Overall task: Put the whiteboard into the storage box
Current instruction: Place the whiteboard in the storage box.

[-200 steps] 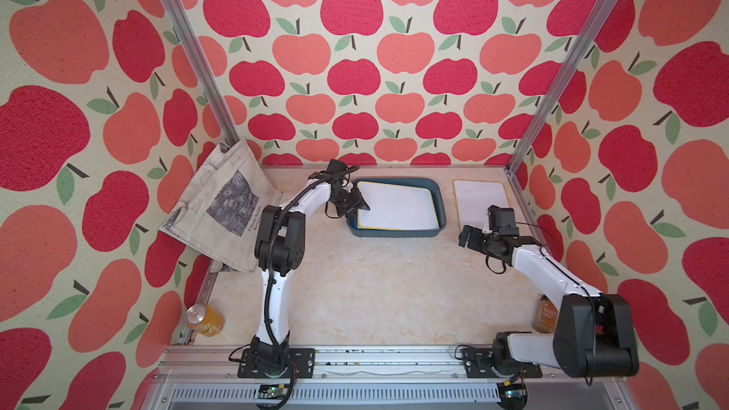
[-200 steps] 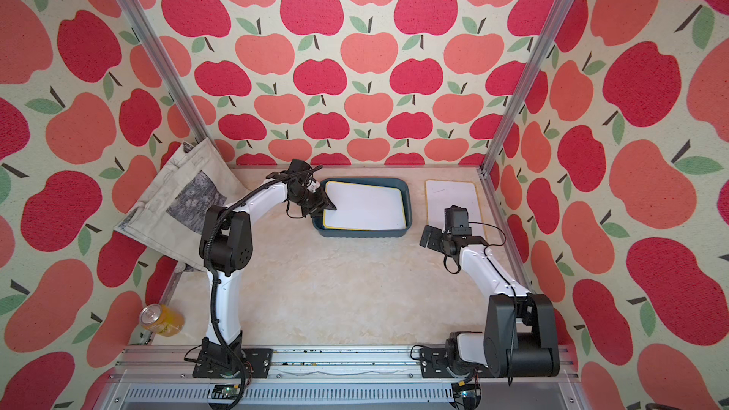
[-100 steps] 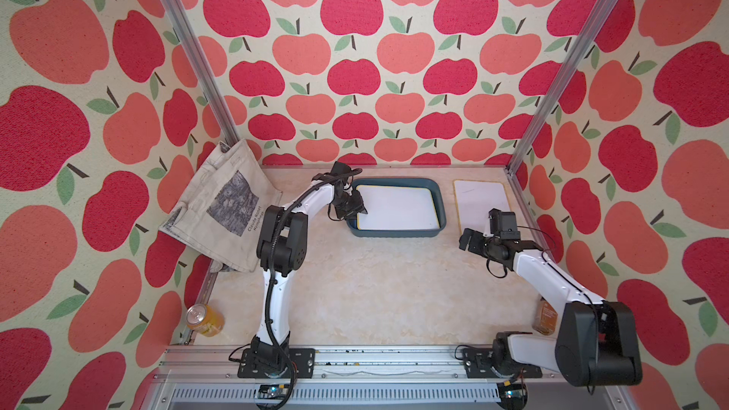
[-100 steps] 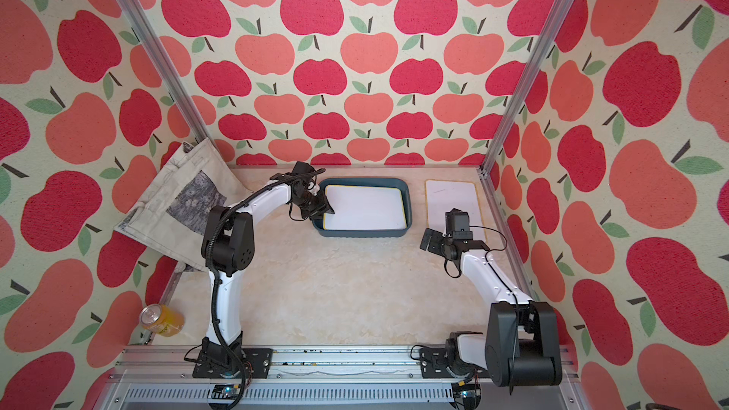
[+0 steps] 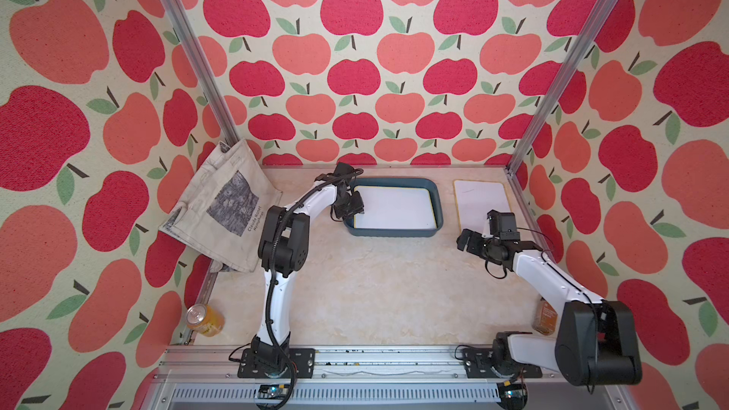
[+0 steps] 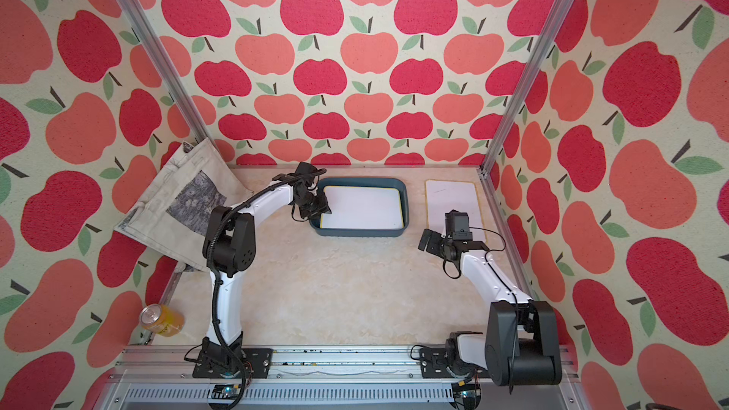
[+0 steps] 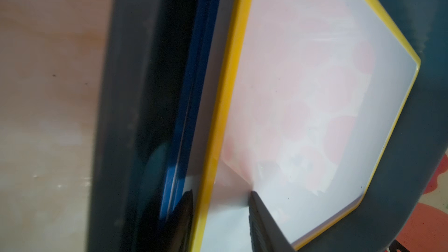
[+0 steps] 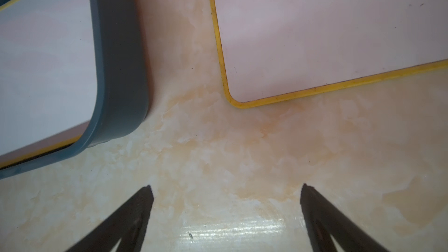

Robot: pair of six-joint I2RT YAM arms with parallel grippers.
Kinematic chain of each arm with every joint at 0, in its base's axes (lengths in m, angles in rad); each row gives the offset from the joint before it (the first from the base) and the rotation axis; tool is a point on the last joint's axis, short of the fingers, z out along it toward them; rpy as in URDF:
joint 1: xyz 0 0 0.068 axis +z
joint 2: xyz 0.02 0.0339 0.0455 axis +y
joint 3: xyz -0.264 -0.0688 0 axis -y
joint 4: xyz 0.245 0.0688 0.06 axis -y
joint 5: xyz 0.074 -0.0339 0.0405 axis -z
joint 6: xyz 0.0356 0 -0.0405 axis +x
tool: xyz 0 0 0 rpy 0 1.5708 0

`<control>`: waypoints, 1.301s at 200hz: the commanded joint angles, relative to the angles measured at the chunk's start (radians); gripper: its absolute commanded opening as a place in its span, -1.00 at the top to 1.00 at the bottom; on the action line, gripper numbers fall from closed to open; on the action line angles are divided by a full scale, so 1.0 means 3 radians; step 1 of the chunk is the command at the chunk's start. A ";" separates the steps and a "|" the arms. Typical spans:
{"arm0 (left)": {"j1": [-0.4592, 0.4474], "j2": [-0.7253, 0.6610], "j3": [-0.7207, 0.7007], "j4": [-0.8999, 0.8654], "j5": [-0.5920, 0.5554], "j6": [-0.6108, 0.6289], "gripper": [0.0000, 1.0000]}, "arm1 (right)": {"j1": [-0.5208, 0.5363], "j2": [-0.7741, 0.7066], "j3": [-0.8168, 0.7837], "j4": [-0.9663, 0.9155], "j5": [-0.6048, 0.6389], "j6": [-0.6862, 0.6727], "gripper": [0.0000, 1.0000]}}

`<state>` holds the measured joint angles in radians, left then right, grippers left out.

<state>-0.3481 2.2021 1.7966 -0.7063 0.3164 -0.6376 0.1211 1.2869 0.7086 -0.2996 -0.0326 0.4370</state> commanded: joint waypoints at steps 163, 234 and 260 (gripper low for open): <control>0.0295 0.0138 -0.0080 -0.0698 -0.0881 0.0442 0.19 | -0.0029 0.0067 -0.0215 0.0116 -0.0321 0.0252 -0.98; 0.0250 0.0145 0.0180 -0.0756 -0.0961 0.0639 0.15 | -0.0023 0.0081 -0.0024 0.0050 -0.0261 0.0165 -0.98; 0.0225 0.0036 0.0262 -0.0810 -0.1050 0.0684 0.14 | -0.0027 0.0137 0.0068 0.0034 -0.0227 0.0099 -0.98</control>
<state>-0.2855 2.2196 1.8370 -0.8742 0.0803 -0.4603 0.1211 1.3136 0.6796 -0.2638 -0.1135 0.4911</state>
